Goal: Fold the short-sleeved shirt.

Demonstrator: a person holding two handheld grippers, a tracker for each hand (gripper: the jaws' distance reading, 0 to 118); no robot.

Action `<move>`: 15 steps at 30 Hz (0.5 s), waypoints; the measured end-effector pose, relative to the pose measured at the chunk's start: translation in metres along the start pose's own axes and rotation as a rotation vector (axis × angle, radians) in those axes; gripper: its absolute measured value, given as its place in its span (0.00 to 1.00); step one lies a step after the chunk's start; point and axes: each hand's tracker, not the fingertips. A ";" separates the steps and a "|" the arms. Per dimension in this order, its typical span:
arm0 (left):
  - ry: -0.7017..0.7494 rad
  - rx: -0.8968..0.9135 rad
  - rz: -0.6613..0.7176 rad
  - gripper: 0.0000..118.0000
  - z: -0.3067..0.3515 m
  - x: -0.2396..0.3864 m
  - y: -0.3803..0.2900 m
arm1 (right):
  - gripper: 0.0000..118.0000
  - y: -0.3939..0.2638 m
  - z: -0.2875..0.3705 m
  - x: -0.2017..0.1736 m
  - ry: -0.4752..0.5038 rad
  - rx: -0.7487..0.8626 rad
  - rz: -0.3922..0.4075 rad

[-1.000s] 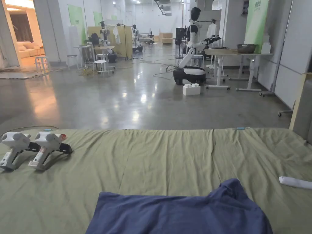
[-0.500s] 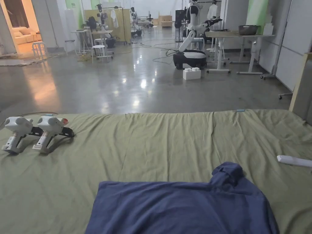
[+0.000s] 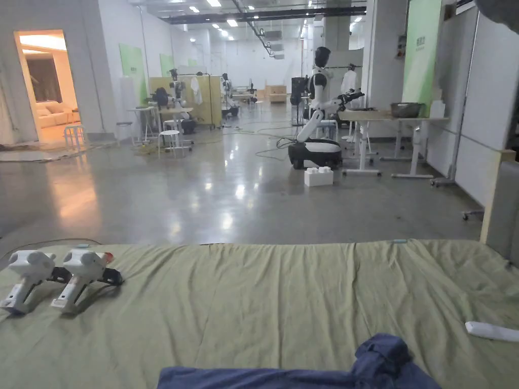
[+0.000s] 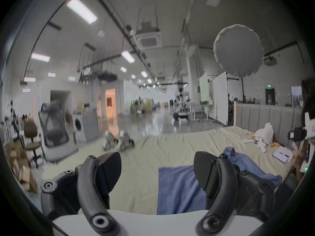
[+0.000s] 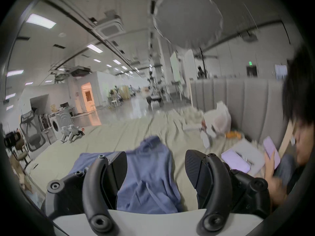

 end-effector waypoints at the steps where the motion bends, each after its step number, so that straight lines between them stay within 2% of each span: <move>1: -0.007 0.028 -0.037 0.77 0.004 0.008 0.009 | 0.62 0.007 0.003 -0.008 0.013 0.027 0.020; 4: 0.010 0.123 -0.121 0.75 0.015 0.029 0.024 | 0.62 0.022 0.009 -0.028 0.048 0.077 0.054; 6: 0.018 0.146 -0.103 0.66 0.019 0.036 0.032 | 0.60 0.028 0.012 -0.037 0.057 0.121 0.061; 8: -0.005 0.150 -0.077 0.45 0.021 0.038 0.037 | 0.44 0.032 0.015 -0.044 0.062 0.141 0.075; 9: -0.019 0.149 -0.063 0.45 0.022 0.038 0.038 | 0.36 0.033 0.016 -0.047 0.067 0.144 0.086; 11: -0.069 0.127 -0.023 0.39 0.022 0.036 0.037 | 0.27 0.034 0.015 -0.049 0.097 0.127 0.104; 12: -0.072 0.123 -0.018 0.31 0.021 0.035 0.036 | 0.12 0.033 0.014 -0.050 0.102 0.120 0.103; 13: -0.079 0.120 -0.017 0.20 0.022 0.035 0.034 | 0.03 0.032 0.013 -0.051 0.103 0.113 0.101; 15: -0.080 0.106 -0.022 0.01 0.021 0.035 0.032 | 0.01 0.028 0.012 -0.051 0.114 0.098 0.108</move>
